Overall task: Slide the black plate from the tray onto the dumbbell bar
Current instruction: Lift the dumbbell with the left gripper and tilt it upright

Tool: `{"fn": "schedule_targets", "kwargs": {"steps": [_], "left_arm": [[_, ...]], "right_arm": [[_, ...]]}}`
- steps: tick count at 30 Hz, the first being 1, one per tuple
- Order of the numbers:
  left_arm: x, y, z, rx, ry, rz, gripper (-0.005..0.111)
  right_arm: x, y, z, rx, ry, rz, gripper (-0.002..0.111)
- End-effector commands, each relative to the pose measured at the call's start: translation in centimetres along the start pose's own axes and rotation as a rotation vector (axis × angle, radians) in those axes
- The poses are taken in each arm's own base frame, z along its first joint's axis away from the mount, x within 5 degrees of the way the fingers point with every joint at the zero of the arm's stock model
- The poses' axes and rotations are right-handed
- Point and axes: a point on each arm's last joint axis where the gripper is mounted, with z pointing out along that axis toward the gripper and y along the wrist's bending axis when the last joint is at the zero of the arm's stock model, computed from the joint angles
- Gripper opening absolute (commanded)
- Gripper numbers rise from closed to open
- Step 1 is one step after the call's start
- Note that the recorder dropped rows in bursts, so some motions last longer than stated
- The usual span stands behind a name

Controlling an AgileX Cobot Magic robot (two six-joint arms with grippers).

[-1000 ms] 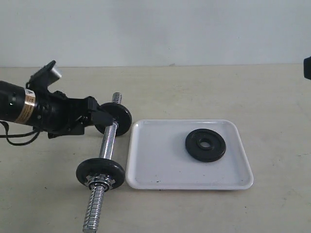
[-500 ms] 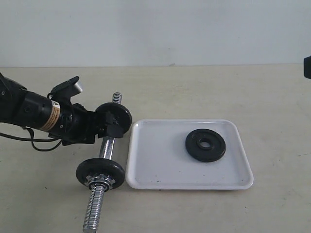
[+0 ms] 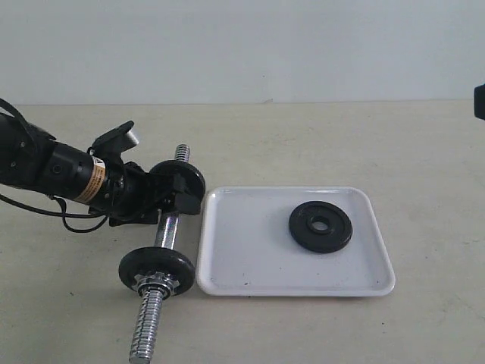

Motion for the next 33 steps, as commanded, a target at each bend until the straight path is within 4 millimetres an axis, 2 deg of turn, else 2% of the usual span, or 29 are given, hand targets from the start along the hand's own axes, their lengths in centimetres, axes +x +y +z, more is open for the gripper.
{"fn": "schedule_targets", "kwargs": {"steps": [1, 14, 16, 22, 25, 33], "left_arm": [[0.0, -0.3, 0.7, 0.053, -0.018, 0.003, 0.079], [1.1, 0.9, 2.6, 0.063, 0.023, -0.040, 0.076], [1.2, 0.9, 2.6, 0.067, 0.026, -0.034, 0.067], [1.2, 0.7, 2.6, 0.090, 0.030, -0.004, 0.024], [1.2, 0.7, 2.6, 0.091, 0.027, 0.069, 0.004], [1.4, 0.7, 2.6, 0.090, 0.039, 0.185, 0.004]], "right_arm": [[-0.4, 0.0, 0.0, 0.004, -0.029, -0.011, 0.000], [-0.4, 0.0, 0.0, 0.003, -0.025, -0.011, 0.000], [-0.4, 0.0, 0.0, 0.003, -0.025, -0.011, 0.000], [-0.4, 0.0, 0.0, 0.003, -0.025, -0.011, 0.000], [-0.4, 0.0, 0.0, 0.003, -0.025, -0.011, 0.000], [-0.4, 0.0, 0.0, 0.003, -0.025, -0.011, 0.000]]}}
